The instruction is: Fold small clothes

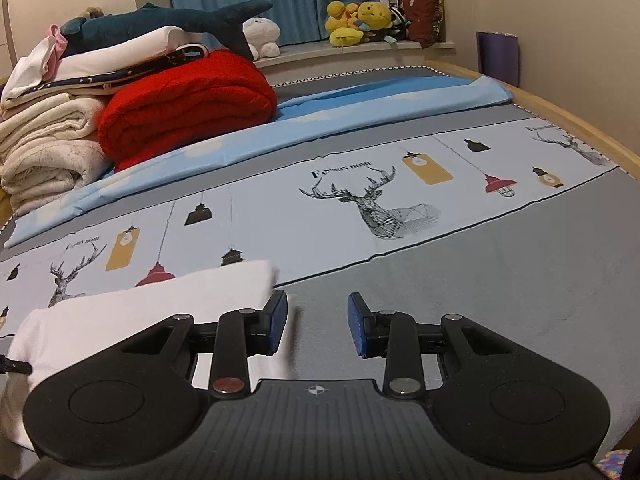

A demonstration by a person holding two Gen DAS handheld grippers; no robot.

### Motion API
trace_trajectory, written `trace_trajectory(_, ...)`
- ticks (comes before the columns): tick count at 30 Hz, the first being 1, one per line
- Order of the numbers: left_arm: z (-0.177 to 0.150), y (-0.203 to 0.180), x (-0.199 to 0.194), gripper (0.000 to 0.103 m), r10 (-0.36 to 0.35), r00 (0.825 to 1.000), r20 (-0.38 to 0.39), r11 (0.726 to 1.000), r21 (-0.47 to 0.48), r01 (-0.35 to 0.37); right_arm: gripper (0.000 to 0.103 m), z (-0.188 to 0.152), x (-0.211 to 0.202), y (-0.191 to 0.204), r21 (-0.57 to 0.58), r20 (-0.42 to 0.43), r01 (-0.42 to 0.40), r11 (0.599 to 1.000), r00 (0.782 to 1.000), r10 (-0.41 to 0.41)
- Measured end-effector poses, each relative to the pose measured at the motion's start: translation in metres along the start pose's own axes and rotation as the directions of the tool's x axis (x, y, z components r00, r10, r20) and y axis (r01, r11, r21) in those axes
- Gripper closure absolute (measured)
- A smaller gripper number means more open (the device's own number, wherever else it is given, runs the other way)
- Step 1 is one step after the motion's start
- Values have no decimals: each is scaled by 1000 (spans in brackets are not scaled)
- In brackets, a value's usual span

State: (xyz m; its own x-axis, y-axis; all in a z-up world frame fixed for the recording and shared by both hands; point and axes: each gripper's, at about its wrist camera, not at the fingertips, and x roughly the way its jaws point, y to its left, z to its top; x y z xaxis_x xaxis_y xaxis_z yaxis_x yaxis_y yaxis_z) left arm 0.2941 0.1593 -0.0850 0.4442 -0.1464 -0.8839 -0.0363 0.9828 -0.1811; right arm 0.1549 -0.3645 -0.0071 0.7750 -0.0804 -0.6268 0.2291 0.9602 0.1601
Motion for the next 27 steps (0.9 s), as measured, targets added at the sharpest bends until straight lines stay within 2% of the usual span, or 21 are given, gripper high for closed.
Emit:
trace_trajectory(2, 1, 15, 4, 83, -58, 997, -56, 997, -52, 55, 68, -1, 1, 5, -4, -3, -5, 1000, 1000, 4)
trace_trajectory(4, 2, 24, 4, 66, -47, 998, -50, 997, -66, 44, 68, -2, 0, 9, -18, -6, -10, 1000, 1000, 10)
trace_trajectory(5, 2, 29, 4, 51, -26, 999, -40, 996, -88, 23, 68, -3, 0, 10, -26, -8, -12, 1000, 1000, 12)
trace_trajectory(6, 2, 35, 5, 45, -23, 999, -42, 992, -127, 18, 68, -4, 0, 11, -32, -9, -13, 999, 1000, 12)
trace_trajectory(8, -1, 45, 6, 45, -56, 997, -54, 981, -189, 45, 68, -4, -1, 11, -38, -13, -7, 999, 1000, 6)
trace_trajectory(10, -1, 47, 7, 45, -77, 995, -59, 977, -203, 63, 68, -5, -1, 8, -31, -17, 3, 1000, 1000, -3)
trace_trajectory(13, 1, 40, 10, 49, -78, 995, -58, 985, -161, 67, 68, -5, -3, 1, -6, -18, 10, 1000, 1000, -10)
trace_trajectory(14, 1, 36, 11, 58, -80, 995, -55, 987, -142, 71, 68, -5, -4, -1, 1, -17, 10, 1000, 1000, -10)
trace_trajectory(15, 1, 34, 12, 76, -93, 994, -55, 988, -128, 85, 68, -5, -4, -3, 5, -15, 9, 1000, 1000, -9)
trace_trajectory(16, 0, 32, 13, 82, -113, 992, -58, 986, -127, 105, 68, -5, -5, -4, 7, -13, 10, 1000, 1000, -10)
trace_trajectory(22, -1, 24, 1, 90, -86, 996, -26, 993, -80, 84, 68, -4, -6, -8, 29, -12, 10, 1000, 1000, -10)
trace_trajectory(23, 0, 21, -5, 90, -66, 998, -3, 997, -48, 66, 68, -4, -6, -8, 32, -11, 7, 999, 1000, -7)
trace_trajectory(25, -3, 11, -13, 90, 32, 999, 32, 998, 56, -33, 68, -4, -5, -6, 30, -10, 1, 1000, 1000, -1)
trace_trajectory(27, -9, 9, -8, 90, 147, 989, -4, 984, 104, -145, 68, -4, -5, -4, 25, -12, -2, 1000, 1000, 2)
